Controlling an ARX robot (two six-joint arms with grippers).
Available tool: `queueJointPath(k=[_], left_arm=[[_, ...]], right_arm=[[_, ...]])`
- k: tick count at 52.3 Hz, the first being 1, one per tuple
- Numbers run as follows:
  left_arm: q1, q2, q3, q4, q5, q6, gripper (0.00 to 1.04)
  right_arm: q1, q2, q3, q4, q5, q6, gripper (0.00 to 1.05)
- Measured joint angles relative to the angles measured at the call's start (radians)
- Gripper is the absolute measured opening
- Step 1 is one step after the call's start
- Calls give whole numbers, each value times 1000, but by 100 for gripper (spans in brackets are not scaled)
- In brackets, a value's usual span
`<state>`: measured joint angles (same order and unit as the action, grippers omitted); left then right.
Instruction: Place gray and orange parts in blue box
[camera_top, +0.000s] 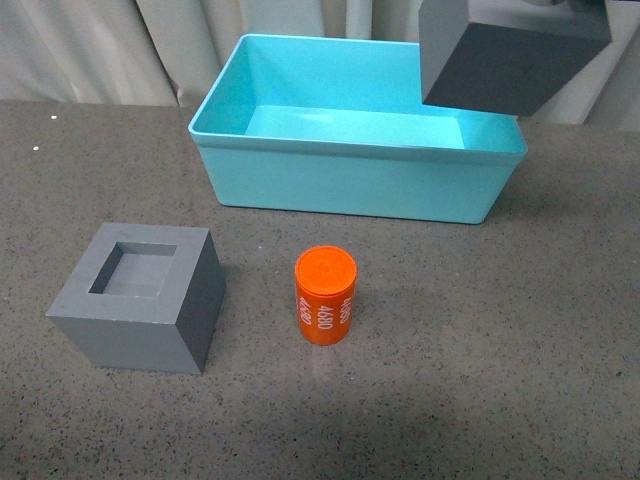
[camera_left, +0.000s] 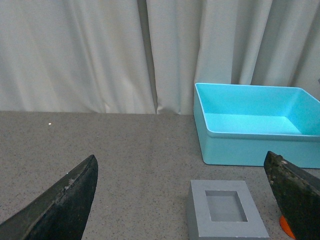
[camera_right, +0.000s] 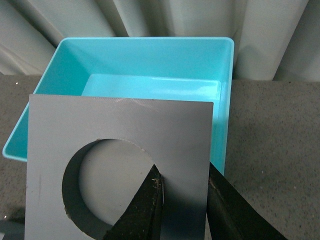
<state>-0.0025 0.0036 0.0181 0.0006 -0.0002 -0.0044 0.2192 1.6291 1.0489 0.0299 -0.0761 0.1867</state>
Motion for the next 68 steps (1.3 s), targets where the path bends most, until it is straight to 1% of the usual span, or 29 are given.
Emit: queueJointPath(k=[7, 19, 32, 43, 54, 63, 64, 66, 67, 68], left_arm=[[0, 0, 0, 0, 0, 0, 98], [0, 0, 0, 0, 0, 0, 98], [0, 0, 0, 0, 0, 0, 98], [0, 0, 0, 0, 0, 0, 98], [0, 0, 0, 0, 0, 0, 98], [0, 0, 0, 0, 0, 0, 98], [0, 0, 0, 0, 0, 0, 98], [0, 0, 0, 0, 0, 0, 98], [0, 0, 0, 0, 0, 0, 98], [0, 0, 0, 0, 0, 0, 98]], right_arm=[[-4, 133, 130, -24, -1, -9, 18], [-5, 322, 280, -68, -11, -14, 18], [-6, 469, 360, -107, -9, -13, 18], [-11, 573, 450, -177, 3, 1, 18], [-11, 620, 524, -240, 10, 0, 18], [-9, 634, 537, -253, 18, -8, 18], [-9, 634, 537, -254, 19, -11, 18], [-9, 636, 538, -255, 21, -13, 23], [-9, 636, 539, -255, 20, -13, 28], [-9, 636, 540, -255, 17, -14, 30]])
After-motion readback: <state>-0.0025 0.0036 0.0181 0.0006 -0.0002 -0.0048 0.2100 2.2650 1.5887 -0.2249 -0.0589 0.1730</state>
